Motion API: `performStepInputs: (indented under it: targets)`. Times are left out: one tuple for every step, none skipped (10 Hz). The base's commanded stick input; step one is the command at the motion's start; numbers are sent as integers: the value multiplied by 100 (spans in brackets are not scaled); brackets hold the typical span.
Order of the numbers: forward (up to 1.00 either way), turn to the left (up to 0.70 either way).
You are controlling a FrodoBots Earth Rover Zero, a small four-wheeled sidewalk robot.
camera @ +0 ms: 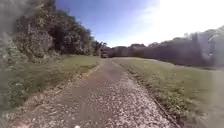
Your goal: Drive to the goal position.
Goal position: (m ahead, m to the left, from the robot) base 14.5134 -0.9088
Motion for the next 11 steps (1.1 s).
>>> performStepInputs:
  targets:
    - [70, 0]
    - [70, 0]
    - [70, 0]
    - [70, 0]
    - [70, 0]
    - [70, 0]
    - [70, 0]
    - [70, 0]
    - [70, 0]
    - [70, -1]
    - [70, -2]
